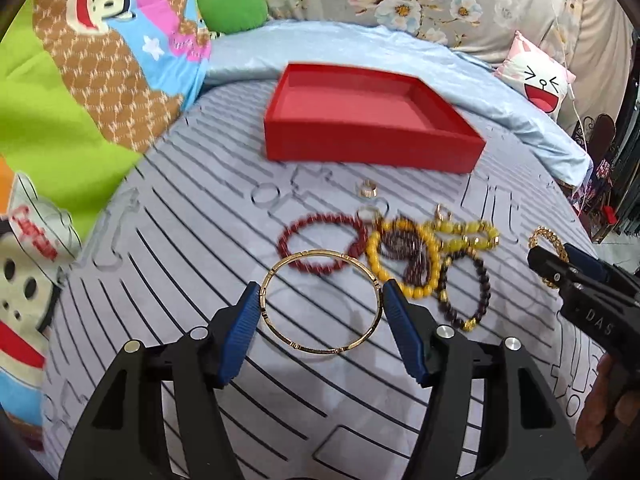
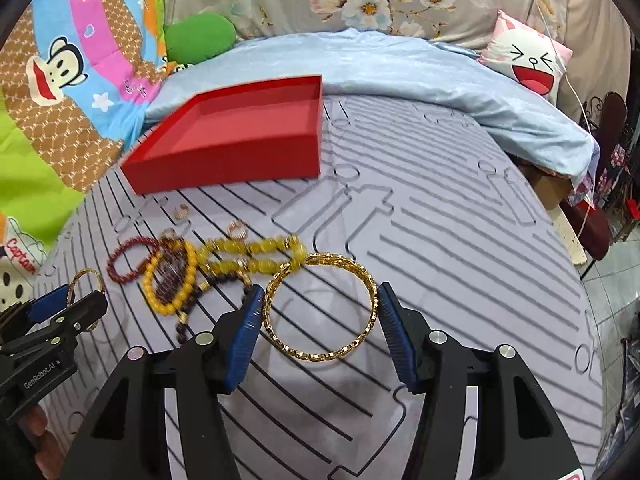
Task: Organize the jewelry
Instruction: 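Carry both gold bangles into the red tray and open both grippers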
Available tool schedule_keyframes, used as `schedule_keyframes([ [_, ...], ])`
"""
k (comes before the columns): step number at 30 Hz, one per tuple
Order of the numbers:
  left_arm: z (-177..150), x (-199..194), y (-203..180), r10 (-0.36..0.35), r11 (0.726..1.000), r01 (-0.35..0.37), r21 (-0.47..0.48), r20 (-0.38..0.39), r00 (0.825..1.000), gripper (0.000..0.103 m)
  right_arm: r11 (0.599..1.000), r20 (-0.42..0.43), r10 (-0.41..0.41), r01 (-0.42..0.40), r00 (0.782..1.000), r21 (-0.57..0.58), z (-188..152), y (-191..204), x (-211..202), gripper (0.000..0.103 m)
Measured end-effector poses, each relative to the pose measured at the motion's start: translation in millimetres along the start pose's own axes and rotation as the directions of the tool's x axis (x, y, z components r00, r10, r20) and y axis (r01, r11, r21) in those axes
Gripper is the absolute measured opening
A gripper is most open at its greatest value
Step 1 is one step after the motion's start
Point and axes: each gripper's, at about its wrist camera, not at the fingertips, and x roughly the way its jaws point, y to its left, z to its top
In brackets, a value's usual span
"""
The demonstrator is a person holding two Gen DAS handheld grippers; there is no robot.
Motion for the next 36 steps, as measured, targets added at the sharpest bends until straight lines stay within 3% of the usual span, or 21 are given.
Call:
schedule_keyframes([
  [4, 32.3, -9.5, 6.3, 0.0, 0.999, -0.001, 0.034, 0.054, 0.999, 0.059, 0.998, 0.029, 0.022, -0.02, 0.999, -0.053, 31.6, 6.3, -2.6, 0.055],
  [9, 90.5, -4.8, 13.0, -0.02, 0.999, 0.014, 0.051, 0.118, 0.993, 0.059, 0.991, 0.061, 0.109, -0.104, 0.992, -0.083, 94.8, 19.2, 6.6, 0.055],
  [14, 153.7, 26.3, 17.0, 0.001, 0.998, -0.011, 0.066, 0.155, 0.988, 0.059, 0.985, 0.071, 0.143, -0.136, 0.987, -0.104, 159.6, 36.4, 38.6, 0.055],
  [20, 213.8, 87.1, 16.6, -0.014, 0.998, 0.006, 0.066, 0.121, 0.993, 0.059, 0.986, 0.024, 0.136, -0.133, 0.99, -0.101, 217.7, 49.4, 95.9, 0.055],
  [28, 249.0, 156.4, 9.3, 0.003, 0.998, -0.007, 0.062, 0.054, 0.999, 0.059, 0.99, -0.051, 0.1, -0.104, 0.994, -0.09, 257.6, 50.2, 167.3, 0.055],
  [36, 261.4, 188.5, 6.1, 0.012, 0.999, -0.013, 0.046, 0.015, 1.0, 0.059, 0.991, -0.088, 0.08, -0.089, 0.993, -0.103, 266.1, 49.6, 200.8, 0.056],
])
